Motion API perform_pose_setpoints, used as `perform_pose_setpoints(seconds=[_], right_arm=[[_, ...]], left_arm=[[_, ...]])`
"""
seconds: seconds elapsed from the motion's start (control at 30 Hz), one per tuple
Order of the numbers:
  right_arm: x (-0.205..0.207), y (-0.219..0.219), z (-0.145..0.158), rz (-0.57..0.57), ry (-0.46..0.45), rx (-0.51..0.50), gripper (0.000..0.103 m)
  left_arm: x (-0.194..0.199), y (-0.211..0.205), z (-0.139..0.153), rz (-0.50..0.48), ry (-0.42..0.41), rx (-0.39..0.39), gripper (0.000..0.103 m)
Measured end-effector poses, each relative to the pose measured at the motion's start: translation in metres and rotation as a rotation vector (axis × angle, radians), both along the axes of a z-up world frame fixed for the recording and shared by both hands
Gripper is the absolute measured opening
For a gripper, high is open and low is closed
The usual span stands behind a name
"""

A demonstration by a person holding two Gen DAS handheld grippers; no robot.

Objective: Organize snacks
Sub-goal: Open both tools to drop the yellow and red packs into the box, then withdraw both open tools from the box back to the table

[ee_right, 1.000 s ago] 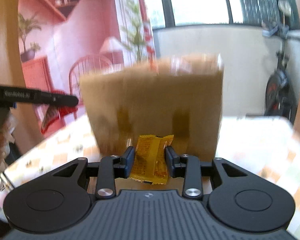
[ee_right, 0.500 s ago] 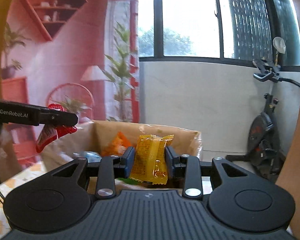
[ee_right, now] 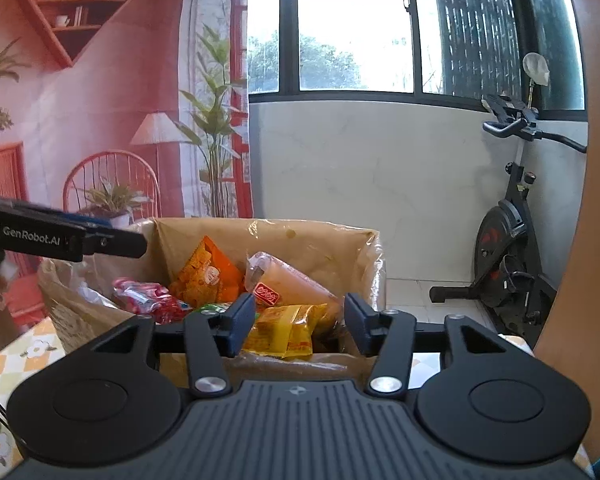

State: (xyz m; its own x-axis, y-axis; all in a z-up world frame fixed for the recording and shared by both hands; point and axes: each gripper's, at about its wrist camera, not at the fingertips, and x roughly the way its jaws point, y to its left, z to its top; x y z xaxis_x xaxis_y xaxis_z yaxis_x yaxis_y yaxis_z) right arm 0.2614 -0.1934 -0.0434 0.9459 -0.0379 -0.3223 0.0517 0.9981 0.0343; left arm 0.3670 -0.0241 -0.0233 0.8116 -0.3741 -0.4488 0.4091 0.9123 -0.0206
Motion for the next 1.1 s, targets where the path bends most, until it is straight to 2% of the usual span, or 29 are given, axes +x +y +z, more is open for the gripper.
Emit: perform_pose_setpoints(seconds=[0.43, 0.6, 0.93, 1.1], right_arm=[[-0.031, 0.009, 0.005, 0.013, -0.053, 0.057, 0.053], [-0.036, 0.019, 0.003, 0.041, -0.045, 0.027, 0.053], [-0.065, 0.044, -0.018, 0.056, -0.042, 0.050, 0.053], [-0.068, 0.063, -0.047, 0.088, 0.042, 0.101, 0.053]], left_arm=[[-0.034, 0.061, 0.009, 0.048, 0.013, -0.053, 0.068], [-0.046, 0.076, 0.003, 0.061, 0.027, -0.064, 0.068], [-0.071, 0.108, -0.034, 0.049, 0.123, -0.116, 0.067], [-0.076, 0.117, -0.064, 0.067, 0.205, -0.112, 0.066]])
